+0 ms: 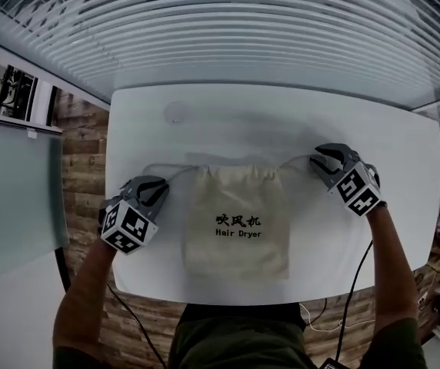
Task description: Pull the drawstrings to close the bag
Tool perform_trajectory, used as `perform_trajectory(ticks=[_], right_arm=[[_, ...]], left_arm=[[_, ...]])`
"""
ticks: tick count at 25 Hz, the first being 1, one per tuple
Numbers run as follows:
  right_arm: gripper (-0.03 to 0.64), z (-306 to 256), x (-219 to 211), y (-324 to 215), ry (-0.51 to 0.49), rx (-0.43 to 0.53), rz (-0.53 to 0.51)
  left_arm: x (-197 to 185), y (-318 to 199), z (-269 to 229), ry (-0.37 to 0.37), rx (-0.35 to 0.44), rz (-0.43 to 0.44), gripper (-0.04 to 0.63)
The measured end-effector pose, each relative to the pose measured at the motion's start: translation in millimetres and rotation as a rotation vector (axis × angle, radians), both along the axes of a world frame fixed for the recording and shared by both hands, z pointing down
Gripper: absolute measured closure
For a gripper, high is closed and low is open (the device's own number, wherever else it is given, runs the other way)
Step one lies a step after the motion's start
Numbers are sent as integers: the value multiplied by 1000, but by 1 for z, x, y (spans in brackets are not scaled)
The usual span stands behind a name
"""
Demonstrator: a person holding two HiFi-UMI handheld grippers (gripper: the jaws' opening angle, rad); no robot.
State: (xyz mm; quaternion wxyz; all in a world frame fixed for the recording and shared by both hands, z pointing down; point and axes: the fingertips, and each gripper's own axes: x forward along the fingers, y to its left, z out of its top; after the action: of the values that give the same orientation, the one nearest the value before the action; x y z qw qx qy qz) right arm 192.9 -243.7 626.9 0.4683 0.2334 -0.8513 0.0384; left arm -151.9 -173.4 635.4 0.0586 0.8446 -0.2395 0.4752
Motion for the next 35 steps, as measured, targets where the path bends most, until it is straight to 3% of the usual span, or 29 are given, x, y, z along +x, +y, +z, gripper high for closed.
perform_trajectory(ticks=[5, 6, 10, 13, 20, 25, 35], right_arm=[[557, 4, -2, 4, -43, -89, -73], [586, 4, -3, 5, -50, -98, -81], [598, 5, -1, 6, -34, -97, -75], [600, -1, 5, 9, 37, -28, -92], [600, -74, 7, 13, 134, 234, -104], [600, -123, 13, 32, 186, 366, -75], [600, -212, 31, 66, 207, 541, 23]], left_arm=[[-1, -2, 1, 23, -98, -27, 560], [-1, -2, 1, 22, -108, -35, 561], [-2, -4, 2, -5, -110, -50, 580], [-5, -4, -6, -100, -42, 19, 581], [-16, -17, -68, -226, 173, 110, 583], [-18, -4, -118, -323, 307, 193, 583], [-24, 23, -208, -354, 486, 139, 583]])
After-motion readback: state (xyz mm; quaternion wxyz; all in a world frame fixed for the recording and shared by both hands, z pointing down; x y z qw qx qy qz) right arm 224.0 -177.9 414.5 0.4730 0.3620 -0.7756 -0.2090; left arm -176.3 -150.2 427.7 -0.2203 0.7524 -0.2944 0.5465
